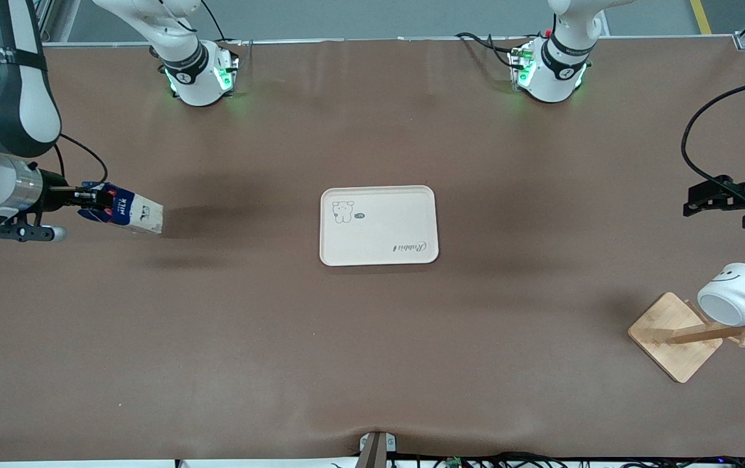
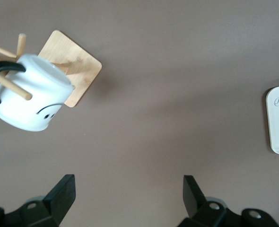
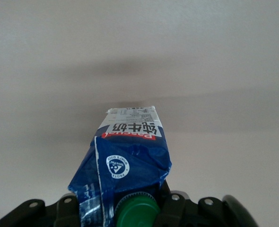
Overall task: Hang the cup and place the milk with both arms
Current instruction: 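Lower the milk carton onto the table while the left gripper withdraws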
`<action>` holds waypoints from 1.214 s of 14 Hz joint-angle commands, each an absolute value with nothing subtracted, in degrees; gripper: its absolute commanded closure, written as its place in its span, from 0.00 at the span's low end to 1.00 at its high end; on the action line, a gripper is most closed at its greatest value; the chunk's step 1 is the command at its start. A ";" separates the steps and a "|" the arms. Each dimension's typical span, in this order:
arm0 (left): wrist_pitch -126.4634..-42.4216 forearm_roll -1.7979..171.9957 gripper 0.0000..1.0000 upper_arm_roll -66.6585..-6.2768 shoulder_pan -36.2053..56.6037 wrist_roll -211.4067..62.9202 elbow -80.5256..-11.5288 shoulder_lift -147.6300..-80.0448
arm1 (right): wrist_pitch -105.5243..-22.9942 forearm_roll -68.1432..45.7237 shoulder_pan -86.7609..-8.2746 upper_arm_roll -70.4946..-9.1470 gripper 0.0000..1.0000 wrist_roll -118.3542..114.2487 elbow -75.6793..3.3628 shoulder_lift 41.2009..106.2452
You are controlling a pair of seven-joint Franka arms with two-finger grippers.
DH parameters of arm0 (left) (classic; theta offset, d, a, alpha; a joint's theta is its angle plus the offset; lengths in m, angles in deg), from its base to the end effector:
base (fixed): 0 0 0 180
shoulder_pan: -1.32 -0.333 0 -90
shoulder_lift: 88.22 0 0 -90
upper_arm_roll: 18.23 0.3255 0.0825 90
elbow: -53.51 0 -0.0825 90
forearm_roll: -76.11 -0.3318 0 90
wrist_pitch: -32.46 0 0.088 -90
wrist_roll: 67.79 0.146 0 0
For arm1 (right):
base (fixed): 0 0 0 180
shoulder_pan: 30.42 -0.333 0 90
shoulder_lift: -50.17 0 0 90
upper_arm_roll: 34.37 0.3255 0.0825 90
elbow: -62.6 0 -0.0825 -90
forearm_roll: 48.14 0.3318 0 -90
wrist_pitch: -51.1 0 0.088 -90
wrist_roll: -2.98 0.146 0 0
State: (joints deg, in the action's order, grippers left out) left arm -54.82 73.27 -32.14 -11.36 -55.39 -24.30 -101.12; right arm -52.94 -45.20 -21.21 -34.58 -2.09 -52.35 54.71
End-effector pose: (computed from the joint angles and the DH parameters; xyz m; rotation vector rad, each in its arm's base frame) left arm 0.5638 0.0110 0.5623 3.1099 -0.3630 -0.0827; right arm 0.4779 -0.0730 0.3954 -3.0311 0.1443 0.3992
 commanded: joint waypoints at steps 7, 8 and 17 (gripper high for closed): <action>-54.99 73.56 0.00 -26.76 -2.73 -69.55 -37.96 -84.99 | -69.40 -46.74 -19.70 -33.49 1.00 0.61 -65.46 53.33; -55.26 73.65 0.00 -26.76 -1.94 -69.38 -40.42 -82.79 | -69.31 -46.74 -19.70 -33.49 0.98 0.61 -65.54 53.34; -57.72 73.12 0.00 -22.27 3.87 -69.37 -41.94 -81.19 | -68.79 -46.74 -19.70 -33.32 0.00 0.52 -65.46 53.42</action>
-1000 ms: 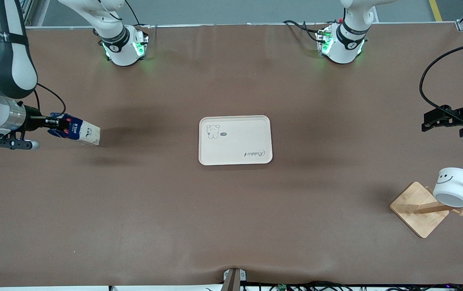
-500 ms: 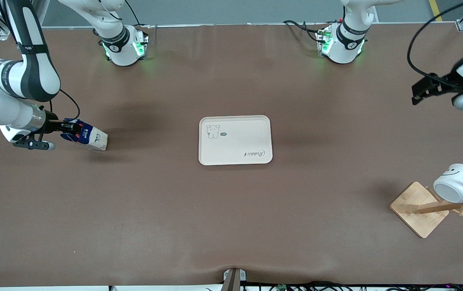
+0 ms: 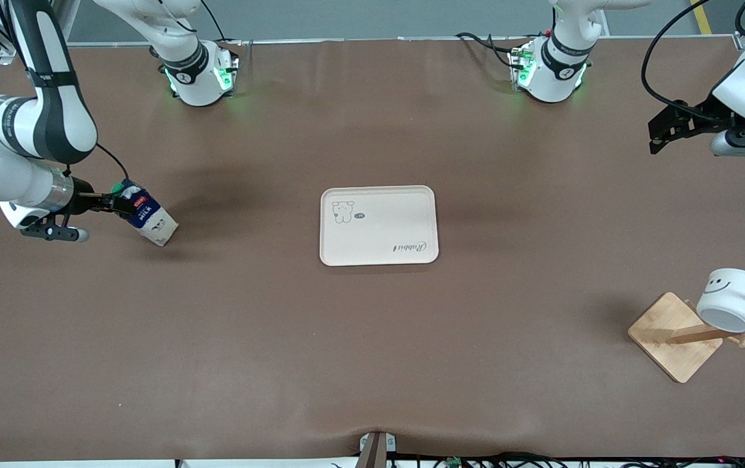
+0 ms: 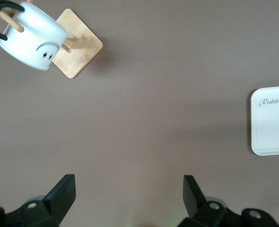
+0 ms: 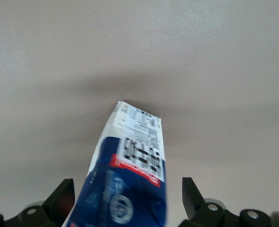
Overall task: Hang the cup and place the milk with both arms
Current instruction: 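Lower the milk carton onto the table while the left gripper withdraws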
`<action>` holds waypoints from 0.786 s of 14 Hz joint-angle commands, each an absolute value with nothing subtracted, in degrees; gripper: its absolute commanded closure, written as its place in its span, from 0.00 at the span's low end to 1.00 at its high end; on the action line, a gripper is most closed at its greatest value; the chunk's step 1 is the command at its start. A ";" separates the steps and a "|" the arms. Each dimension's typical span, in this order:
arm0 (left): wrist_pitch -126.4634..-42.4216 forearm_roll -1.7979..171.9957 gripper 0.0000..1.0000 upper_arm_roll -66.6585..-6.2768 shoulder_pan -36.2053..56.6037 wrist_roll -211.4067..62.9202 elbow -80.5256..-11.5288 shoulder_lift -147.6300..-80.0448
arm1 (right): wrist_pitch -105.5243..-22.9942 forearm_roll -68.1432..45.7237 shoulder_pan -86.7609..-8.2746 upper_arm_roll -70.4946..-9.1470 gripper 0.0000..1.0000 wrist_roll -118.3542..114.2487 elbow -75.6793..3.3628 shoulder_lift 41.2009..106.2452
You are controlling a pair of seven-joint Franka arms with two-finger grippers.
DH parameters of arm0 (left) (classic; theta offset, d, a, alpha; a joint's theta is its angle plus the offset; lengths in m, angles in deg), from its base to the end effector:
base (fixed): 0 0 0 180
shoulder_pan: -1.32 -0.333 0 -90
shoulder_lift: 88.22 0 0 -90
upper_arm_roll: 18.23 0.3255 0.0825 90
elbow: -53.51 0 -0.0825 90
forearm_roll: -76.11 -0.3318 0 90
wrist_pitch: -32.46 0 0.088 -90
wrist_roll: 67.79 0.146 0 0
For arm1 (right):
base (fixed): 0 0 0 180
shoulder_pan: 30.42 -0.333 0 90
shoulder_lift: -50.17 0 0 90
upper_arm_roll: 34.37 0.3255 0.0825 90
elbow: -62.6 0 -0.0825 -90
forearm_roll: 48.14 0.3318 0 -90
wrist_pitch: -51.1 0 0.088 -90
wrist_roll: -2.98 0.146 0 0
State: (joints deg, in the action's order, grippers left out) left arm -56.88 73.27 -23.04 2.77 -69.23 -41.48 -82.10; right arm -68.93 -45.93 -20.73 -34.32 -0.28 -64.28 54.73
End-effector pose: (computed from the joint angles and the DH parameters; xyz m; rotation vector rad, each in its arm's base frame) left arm 0.4645 -0.0459 0.6093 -3.0810 0.1278 -0.0181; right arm 0.4628 -0.0754 0.3327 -3.0666 0.2058 0.2996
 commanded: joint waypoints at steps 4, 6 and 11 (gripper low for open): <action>-57.63 73.91 0.00 -22.01 2.65 -69.02 -41.85 -80.66 | -68.70 -46.74 -19.78 -33.32 0.00 0.43 -65.54 53.42; -57.28 74.00 0.00 -22.10 2.03 -69.02 -41.76 -80.13 | -68.70 -46.74 -19.87 -33.32 0.00 0.43 -65.46 53.42; -57.28 74.00 0.00 -22.45 2.12 -69.02 -40.97 -80.57 | -62.66 -46.56 -20.57 -33.05 0.00 -0.53 -60.65 54.29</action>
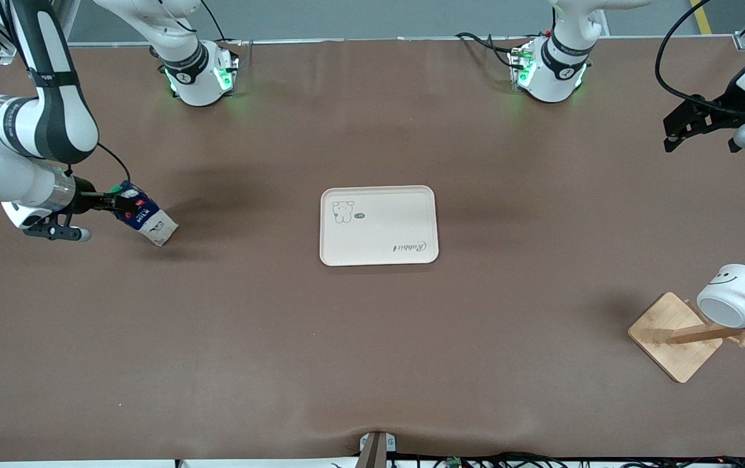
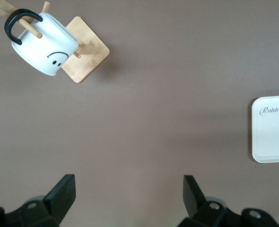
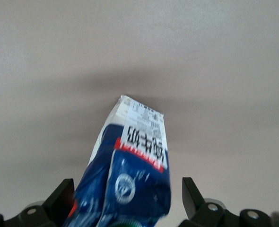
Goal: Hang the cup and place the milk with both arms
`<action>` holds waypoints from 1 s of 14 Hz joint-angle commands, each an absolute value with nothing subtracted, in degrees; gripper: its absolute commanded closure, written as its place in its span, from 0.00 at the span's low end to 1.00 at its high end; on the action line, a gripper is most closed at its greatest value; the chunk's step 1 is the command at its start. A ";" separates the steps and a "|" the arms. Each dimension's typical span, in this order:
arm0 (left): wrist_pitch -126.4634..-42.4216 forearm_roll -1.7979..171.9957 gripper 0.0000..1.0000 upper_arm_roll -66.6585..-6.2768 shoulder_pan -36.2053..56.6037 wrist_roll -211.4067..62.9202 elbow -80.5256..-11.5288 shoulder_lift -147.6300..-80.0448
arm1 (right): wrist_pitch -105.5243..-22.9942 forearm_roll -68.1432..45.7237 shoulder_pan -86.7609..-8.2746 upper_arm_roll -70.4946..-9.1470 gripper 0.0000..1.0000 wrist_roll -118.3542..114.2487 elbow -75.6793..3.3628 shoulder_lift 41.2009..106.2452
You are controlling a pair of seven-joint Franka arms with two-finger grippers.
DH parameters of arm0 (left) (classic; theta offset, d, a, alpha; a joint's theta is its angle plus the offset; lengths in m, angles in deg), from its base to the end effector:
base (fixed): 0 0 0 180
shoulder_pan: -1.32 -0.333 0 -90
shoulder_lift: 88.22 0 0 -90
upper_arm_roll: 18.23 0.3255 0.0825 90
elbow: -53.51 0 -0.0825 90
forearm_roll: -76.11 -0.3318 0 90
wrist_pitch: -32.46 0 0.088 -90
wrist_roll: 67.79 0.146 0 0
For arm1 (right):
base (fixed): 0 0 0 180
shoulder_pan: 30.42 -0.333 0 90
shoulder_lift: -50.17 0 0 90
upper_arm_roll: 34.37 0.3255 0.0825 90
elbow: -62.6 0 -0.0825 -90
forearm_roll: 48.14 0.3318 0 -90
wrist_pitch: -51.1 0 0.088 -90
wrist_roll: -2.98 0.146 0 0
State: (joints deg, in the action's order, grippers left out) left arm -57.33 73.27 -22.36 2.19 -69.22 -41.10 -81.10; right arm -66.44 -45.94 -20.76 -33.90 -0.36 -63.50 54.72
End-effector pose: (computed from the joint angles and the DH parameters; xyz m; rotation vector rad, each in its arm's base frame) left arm 0.4619 -0.0355 0.6209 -3.0833 0.0937 -0.0664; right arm 0.4607 -0.0711 0.3353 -3.0592 0.1895 0.3446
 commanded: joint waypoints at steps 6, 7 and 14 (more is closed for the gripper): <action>-57.28 74.00 0.00 -22.54 2.03 -69.02 -40.62 -80.75 | -43.65 -45.78 -23.22 -33.05 0.00 -1.15 -31.70 60.69; -57.28 74.00 0.00 -22.54 2.12 -69.02 -40.62 -80.75 | -35.90 -45.25 -23.13 -33.05 0.00 -0.98 -22.92 63.76; -57.46 73.91 0.00 -22.54 2.55 -69.11 -39.22 -81.80 | -29.43 -45.51 -25.32 -33.14 0.00 -0.54 -5.42 62.68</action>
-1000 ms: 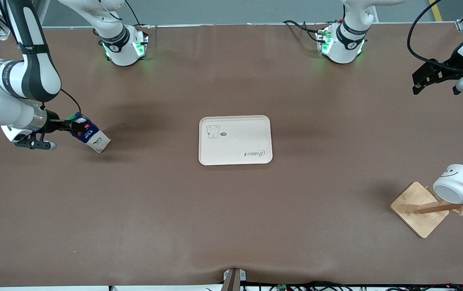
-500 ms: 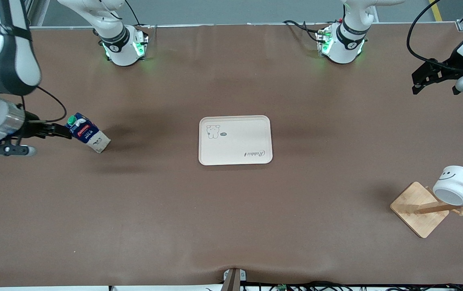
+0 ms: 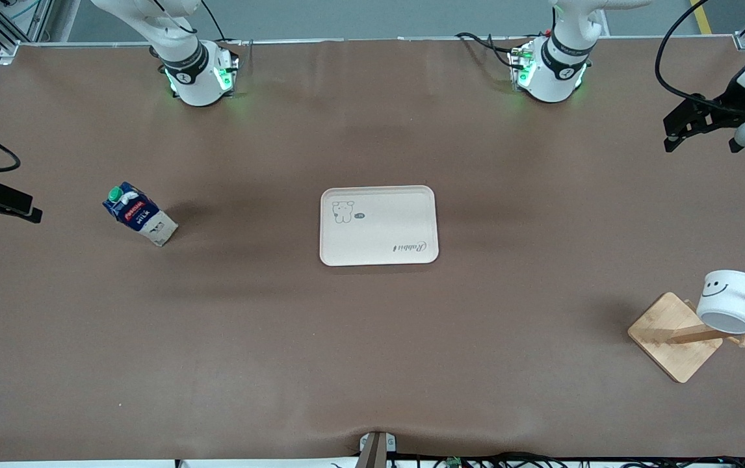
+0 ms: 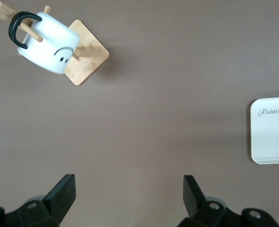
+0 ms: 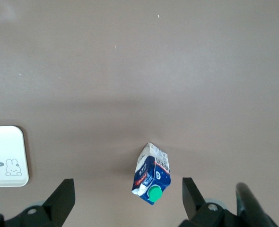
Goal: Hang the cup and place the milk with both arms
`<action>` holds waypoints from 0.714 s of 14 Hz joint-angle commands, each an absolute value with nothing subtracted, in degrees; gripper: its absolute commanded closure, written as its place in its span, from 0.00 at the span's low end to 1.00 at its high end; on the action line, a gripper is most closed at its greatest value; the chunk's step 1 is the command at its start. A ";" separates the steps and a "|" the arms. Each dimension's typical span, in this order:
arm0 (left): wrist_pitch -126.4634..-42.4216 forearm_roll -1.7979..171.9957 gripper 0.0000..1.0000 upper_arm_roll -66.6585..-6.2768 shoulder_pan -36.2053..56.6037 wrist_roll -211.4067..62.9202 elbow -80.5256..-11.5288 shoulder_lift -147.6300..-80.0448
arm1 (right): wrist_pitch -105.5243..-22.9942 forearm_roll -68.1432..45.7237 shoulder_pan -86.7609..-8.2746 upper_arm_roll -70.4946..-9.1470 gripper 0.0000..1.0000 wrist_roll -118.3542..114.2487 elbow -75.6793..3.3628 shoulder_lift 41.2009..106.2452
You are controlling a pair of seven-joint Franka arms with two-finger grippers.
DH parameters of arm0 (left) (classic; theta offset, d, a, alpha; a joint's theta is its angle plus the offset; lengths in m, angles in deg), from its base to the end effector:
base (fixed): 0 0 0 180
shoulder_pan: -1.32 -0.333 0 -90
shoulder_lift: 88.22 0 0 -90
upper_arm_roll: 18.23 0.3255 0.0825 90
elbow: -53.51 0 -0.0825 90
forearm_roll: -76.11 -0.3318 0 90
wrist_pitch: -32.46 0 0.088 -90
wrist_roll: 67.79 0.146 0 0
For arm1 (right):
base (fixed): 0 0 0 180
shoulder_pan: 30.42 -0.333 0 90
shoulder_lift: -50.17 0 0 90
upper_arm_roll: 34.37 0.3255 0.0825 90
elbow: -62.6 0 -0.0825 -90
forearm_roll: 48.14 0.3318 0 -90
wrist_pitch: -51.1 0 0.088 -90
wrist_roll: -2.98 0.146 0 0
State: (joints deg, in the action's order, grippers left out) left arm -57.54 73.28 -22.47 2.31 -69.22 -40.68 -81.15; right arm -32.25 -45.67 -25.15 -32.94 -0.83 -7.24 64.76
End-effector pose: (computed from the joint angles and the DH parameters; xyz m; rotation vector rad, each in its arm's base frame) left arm 0.4629 -0.0375 0.6239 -3.0834 0.0999 -0.0821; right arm 0.5683 -0.0335 0.5941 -3.0912 -0.0051 0.0238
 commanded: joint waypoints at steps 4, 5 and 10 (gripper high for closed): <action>-57.02 74.00 0.00 -22.54 2.03 -69.02 -39.30 -81.97 | -22.81 -44.89 -25.67 -33.05 0.00 -0.45 -10.49 54.85; -57.02 73.91 0.00 -22.54 2.12 -69.02 -38.96 -82.15 | -24.73 -44.89 -25.93 -32.88 0.00 -0.36 -14.61 52.83; -57.01 73.91 0.00 -22.36 2.11 -69.11 -38.43 -83.02 | -29.76 -45.33 -29.18 -32.26 0.00 -0.27 -25.91 44.98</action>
